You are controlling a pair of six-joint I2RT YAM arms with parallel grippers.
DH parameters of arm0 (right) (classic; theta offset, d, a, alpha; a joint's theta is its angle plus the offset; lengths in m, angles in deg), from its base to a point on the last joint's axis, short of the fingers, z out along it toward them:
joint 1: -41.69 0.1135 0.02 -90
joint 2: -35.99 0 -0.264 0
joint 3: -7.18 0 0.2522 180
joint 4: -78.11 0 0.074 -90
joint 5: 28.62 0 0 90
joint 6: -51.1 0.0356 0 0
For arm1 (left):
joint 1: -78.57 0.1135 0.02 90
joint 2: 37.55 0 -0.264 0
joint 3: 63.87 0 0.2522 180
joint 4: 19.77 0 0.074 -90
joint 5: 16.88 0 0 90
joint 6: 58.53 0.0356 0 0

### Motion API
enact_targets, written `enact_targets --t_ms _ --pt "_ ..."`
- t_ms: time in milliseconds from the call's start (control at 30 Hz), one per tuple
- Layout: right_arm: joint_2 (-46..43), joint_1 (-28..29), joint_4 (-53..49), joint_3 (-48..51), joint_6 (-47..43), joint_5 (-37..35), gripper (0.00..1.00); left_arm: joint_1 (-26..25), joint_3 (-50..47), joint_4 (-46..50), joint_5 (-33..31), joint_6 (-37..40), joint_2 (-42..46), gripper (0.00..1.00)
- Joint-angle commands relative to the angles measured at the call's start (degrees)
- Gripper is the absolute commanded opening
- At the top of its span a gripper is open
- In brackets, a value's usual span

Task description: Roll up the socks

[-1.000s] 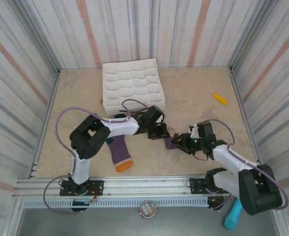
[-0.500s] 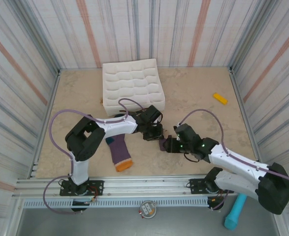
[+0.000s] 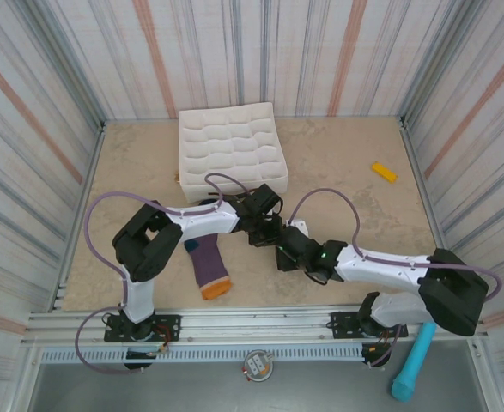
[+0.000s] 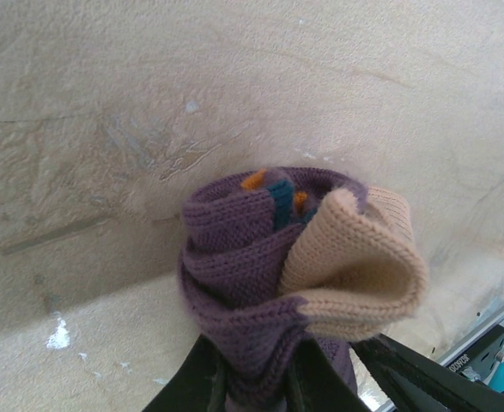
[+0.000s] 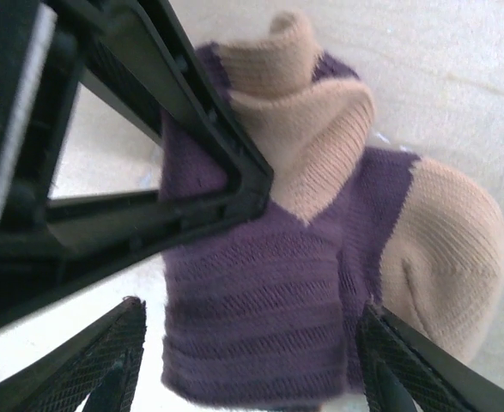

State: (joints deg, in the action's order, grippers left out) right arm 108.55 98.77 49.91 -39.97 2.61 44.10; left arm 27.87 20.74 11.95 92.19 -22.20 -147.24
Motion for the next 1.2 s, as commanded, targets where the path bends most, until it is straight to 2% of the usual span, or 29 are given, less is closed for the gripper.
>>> enact_targets --t_ms 0,233,367,433,567,633,700,833,900,1000,1167 --pt "2.07 0.86 0.59 -1.72 1.23 -4.11 0.65 0.34 -1.92 4.48 -0.56 -1.08 0.43 0.00" --pt "3.87 1.86 -0.58 -1.42 3.97 -4.29 0.57 1.14 -3.06 2.59 1.07 -2.39 0.05 0.00" --pt "3.88 2.31 -2.09 -0.46 6.23 -4.56 0.49 1.55 -3.76 1.35 1.91 -3.08 -0.18 0.00" --pt "3.43 2.37 -2.24 0.25 7.02 -4.52 0.43 1.59 -4.01 1.17 2.10 -3.15 -0.24 0.00" --pt "2.10 2.18 -1.92 2.30 8.52 -3.62 0.23 1.74 -4.27 0.74 2.36 -3.23 -0.12 0.01" --pt "1.11 1.75 -0.82 3.62 9.02 -2.09 0.15 1.91 -4.66 -0.02 2.58 -3.41 0.08 0.07" --pt "-0.48 1.17 1.92 5.80 9.01 0.52 0.11 2.05 -5.55 -1.39 2.85 -3.93 0.50 0.19" --pt "-4.54 -2.74 6.64 11.03 10.41 7.09 0.07 2.58 -7.18 -3.88 2.94 -4.51 2.06 0.54" --pt "-6.89 -5.61 10.37 14.02 10.35 12.36 0.07 3.00 -8.65 -6.51 3.31 -5.01 3.32 0.64" --pt "-9.98 -11.61 15.08 18.04 10.61 21.30 0.07 3.65 -11.15 -11.38 4.21 -5.22 5.15 0.68" --pt "-12.84 -19.97 15.42 20.91 10.21 30.77 0.07 3.90 -12.64 -14.50 4.60 -3.72 6.62 0.70"
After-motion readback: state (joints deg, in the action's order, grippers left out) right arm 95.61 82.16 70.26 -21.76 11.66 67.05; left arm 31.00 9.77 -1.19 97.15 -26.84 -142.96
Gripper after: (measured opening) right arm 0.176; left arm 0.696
